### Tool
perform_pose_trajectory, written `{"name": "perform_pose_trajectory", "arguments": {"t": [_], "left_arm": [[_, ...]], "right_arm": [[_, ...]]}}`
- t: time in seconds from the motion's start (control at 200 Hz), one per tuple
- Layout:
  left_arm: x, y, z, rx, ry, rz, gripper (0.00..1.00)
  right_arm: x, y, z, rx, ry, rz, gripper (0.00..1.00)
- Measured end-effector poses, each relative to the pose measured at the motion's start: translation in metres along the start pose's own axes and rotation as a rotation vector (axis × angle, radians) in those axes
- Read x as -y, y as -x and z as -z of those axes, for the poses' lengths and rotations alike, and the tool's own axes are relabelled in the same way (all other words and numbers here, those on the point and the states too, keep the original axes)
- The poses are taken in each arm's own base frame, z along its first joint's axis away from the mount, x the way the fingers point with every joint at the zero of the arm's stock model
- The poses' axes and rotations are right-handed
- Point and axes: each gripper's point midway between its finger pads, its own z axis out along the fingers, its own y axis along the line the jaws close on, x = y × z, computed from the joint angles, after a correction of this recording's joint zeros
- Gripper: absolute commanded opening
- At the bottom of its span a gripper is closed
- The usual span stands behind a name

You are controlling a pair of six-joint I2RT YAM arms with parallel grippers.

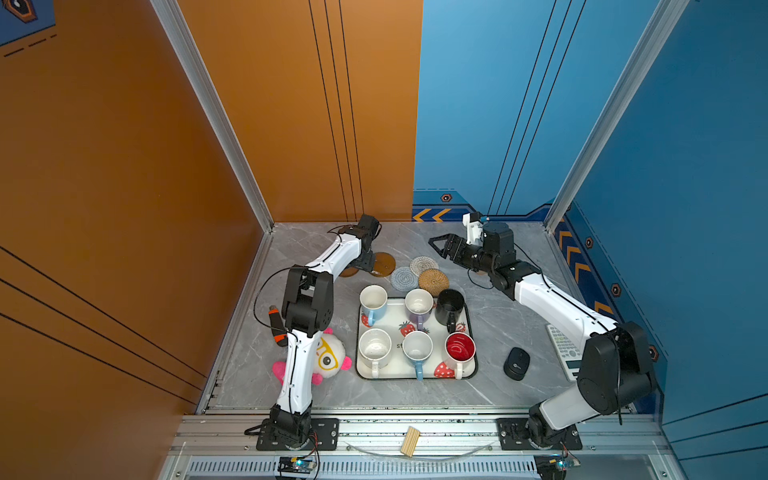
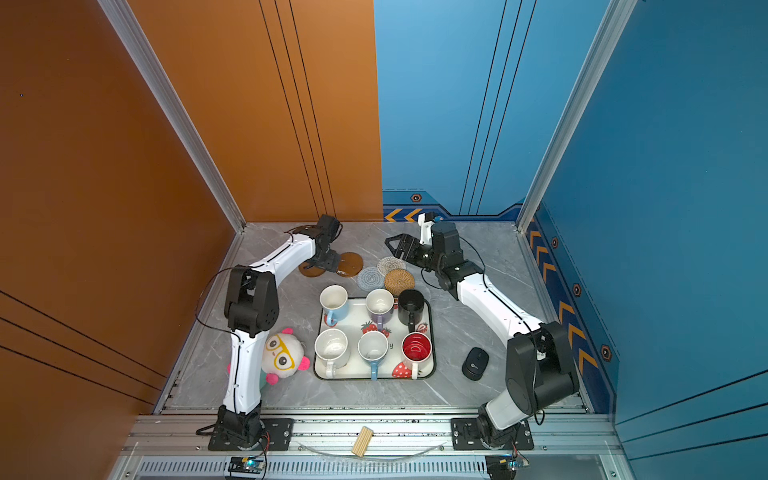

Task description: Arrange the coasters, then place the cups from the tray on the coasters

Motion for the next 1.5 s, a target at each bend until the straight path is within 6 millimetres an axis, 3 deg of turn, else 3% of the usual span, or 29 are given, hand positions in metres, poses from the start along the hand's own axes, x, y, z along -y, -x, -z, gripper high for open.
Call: {"name": "perform_pose_trajectory", "arguments": {"t": [0.401, 0.426, 0.586, 1.042, 1.502], "left_arm": [[0.001, -0.005, -0.030, -0.050, -0.054, 0.041, 0.87], [0.001, -0.005, -0.030, -0.051, -0.056, 0.042, 0.83], [0.003, -0.005, -0.036, -0.058, -0.068, 0.052, 0.80], [-0.007, 0.000, -0.043, -0.056, -0.078, 0.082, 0.76], [-0.005, 0.013, -0.040, -0.028, -0.086, 0.088, 0.76]], "right_arm": [[-0.003, 0.002, -0.001, 0.006, 0.013, -0.013, 0.82], [-0.003, 0.002, -0.001, 0.006, 0.013, -0.014, 0.82], [-0.001, 0.000, -0.002, 0.000, 0.014, -0.021, 0.82], [0.005, -0.006, -0.011, -0.026, 0.014, -0.046, 0.84], [0.002, -0.004, -0.011, -0.026, 0.020, -0.044, 0.86]]}}
